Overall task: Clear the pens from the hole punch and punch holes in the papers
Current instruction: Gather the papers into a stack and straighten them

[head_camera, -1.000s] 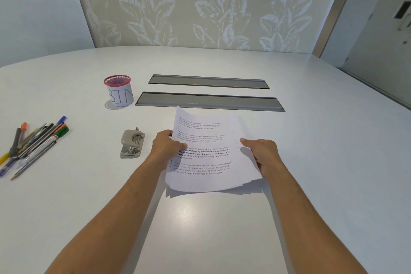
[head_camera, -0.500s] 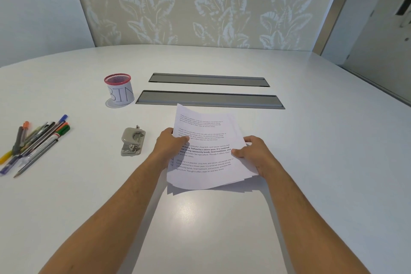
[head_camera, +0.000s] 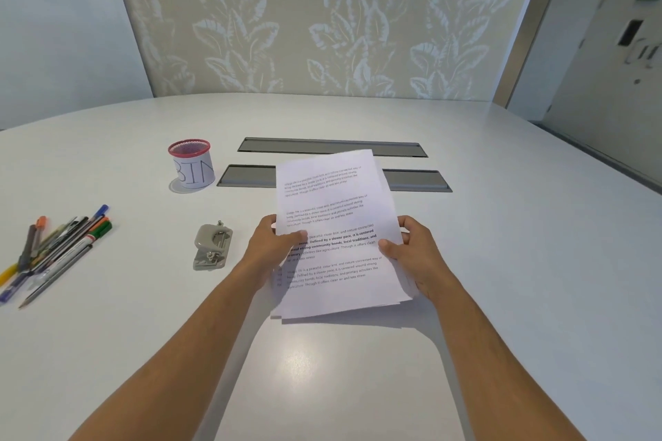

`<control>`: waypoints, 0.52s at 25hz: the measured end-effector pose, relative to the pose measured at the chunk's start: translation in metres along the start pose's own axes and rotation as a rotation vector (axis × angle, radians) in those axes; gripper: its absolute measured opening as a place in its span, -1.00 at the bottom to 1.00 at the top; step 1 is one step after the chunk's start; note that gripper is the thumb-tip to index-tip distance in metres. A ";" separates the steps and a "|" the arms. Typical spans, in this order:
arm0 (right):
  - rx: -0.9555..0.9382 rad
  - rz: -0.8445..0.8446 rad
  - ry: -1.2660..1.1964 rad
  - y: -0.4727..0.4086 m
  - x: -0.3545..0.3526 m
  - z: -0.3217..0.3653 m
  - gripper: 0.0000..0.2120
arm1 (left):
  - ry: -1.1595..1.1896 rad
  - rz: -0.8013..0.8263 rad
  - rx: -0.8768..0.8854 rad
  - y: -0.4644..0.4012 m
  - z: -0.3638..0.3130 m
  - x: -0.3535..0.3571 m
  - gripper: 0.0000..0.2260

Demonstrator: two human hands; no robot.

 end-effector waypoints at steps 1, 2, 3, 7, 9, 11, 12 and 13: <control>-0.042 -0.002 0.004 0.001 -0.002 0.006 -0.79 | 0.048 0.018 0.002 0.000 -0.004 0.000 -0.54; -0.081 -0.006 0.020 0.002 -0.003 0.012 -0.80 | 0.099 0.042 0.006 0.000 -0.008 0.000 -0.52; -0.112 -0.016 0.042 0.003 -0.004 0.018 -0.81 | 0.132 0.068 0.018 0.000 -0.015 0.001 -0.50; -0.171 -0.046 0.053 0.002 -0.006 0.035 -0.82 | 0.174 0.072 0.176 0.003 -0.056 -0.004 -0.59; -0.198 -0.051 0.012 0.000 -0.007 0.047 -0.80 | 0.174 0.052 0.276 0.008 -0.082 -0.008 -0.60; -0.229 -0.073 -0.030 -0.002 -0.009 0.061 -0.78 | 0.154 0.035 0.380 0.014 -0.109 -0.011 -0.60; -0.247 -0.086 -0.049 -0.002 -0.009 0.070 -0.76 | 0.137 0.008 0.429 0.018 -0.122 -0.012 -0.62; -0.267 -0.096 -0.067 -0.003 -0.010 0.079 -0.74 | 0.117 -0.022 0.473 0.023 -0.135 -0.014 -0.64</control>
Point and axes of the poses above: each hand's wrist, its own y-axis away from the middle knuckle, its own x-axis out of the palm, z = x × y, the point moved 9 cm from there along -y, towards the middle knuckle, and after that the axes turned 1 degree about -z, right-handed, at the moved point
